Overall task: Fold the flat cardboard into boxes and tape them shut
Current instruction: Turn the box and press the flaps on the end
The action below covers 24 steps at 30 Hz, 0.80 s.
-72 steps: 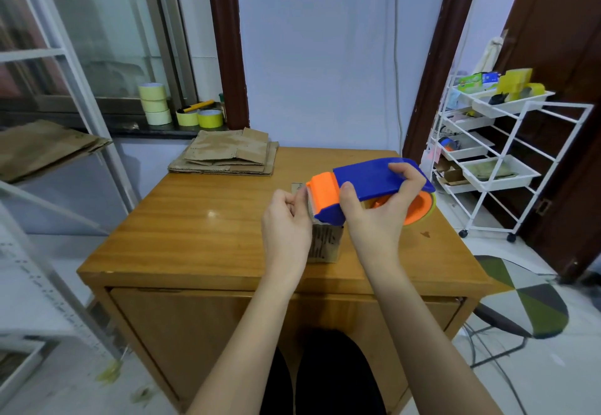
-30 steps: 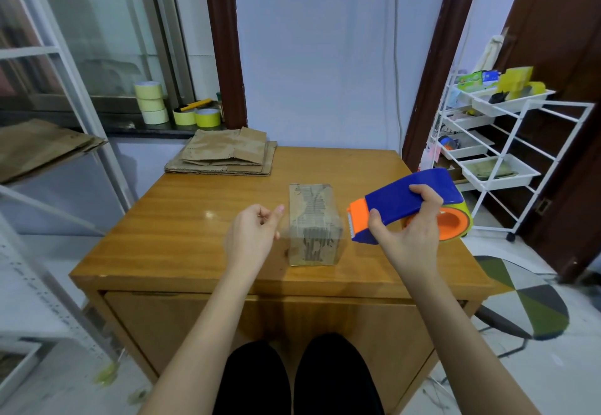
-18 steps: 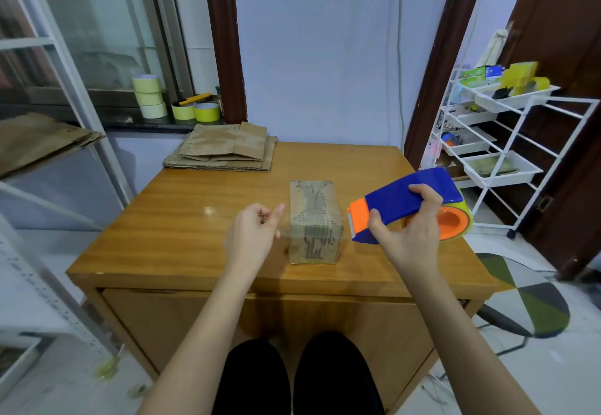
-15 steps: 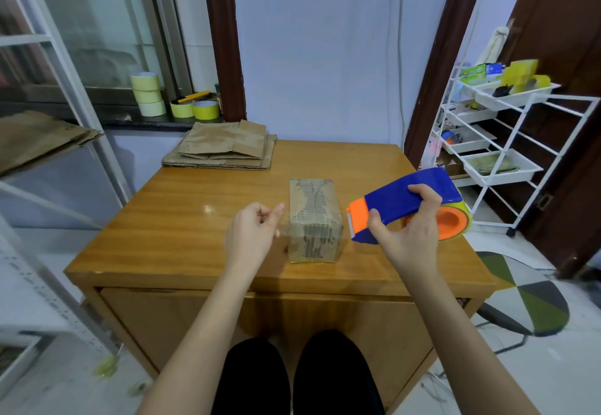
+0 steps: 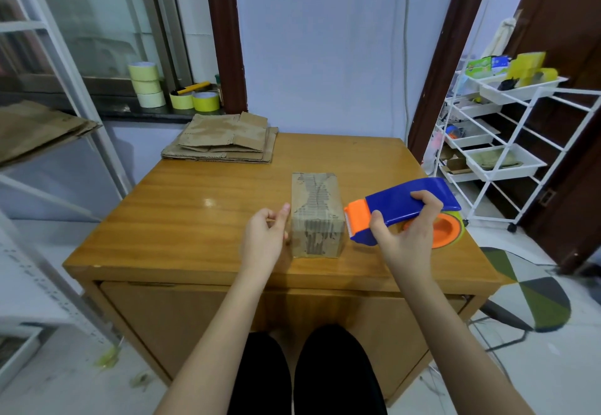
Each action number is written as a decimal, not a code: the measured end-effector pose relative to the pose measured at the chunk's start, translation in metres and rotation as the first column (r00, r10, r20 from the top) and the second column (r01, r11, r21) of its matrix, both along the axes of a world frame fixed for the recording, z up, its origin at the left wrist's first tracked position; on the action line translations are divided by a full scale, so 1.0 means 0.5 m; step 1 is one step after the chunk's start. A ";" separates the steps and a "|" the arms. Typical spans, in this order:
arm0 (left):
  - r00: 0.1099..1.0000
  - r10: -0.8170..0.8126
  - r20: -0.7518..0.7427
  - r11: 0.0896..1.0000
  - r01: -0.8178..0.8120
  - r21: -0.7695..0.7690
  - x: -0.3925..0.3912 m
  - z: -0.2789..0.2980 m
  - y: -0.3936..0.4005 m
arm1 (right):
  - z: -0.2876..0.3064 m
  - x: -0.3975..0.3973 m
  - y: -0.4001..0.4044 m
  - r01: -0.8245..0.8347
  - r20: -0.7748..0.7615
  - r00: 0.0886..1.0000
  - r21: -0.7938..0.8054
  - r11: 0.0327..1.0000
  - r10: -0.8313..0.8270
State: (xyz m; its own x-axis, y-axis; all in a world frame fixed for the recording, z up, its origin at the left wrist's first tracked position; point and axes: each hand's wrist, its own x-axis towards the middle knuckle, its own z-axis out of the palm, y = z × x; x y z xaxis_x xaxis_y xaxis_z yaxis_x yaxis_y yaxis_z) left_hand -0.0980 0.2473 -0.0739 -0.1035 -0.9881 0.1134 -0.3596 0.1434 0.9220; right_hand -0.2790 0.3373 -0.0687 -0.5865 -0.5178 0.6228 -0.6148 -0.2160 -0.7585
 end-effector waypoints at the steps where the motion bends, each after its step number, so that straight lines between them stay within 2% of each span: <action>1: 1.000 -0.001 -0.004 1.000 0.001 0.008 -0.004 -0.003 0.001 | 0.001 0.003 0.001 -0.002 0.010 1.000 -0.002 1.000 0.002; 6: 0.999 0.030 0.012 0.999 -0.031 0.015 -0.020 -0.024 -0.001 | -0.001 0.004 -0.001 -0.011 0.033 0.999 -0.004 1.000 0.011; 12: 0.960 0.084 0.267 0.995 -0.067 -0.073 -0.019 -0.012 0.011 | -0.002 0.007 -0.002 -0.017 0.062 0.998 0.012 1.000 0.016; 18: 0.969 0.004 0.246 0.995 -0.027 0.091 -0.022 -0.025 0.014 | -0.003 0.011 0.002 -0.007 0.085 0.996 0.027 1.000 0.005; 19: 0.977 0.016 0.214 0.994 -0.038 0.100 -0.020 -0.026 0.017 | -0.002 0.012 0.003 -0.007 0.086 0.996 0.031 0.999 0.005; 21: 0.998 0.045 0.031 0.995 -0.047 0.083 -0.015 -0.025 0.028 | 0.001 0.014 0.003 -0.012 0.093 0.996 0.040 0.999 0.008; 24: 0.958 -0.073 -0.278 0.996 0.084 0.030 -0.010 -0.013 0.059 | 0.004 0.016 0.004 -0.013 0.095 0.995 0.043 0.999 0.009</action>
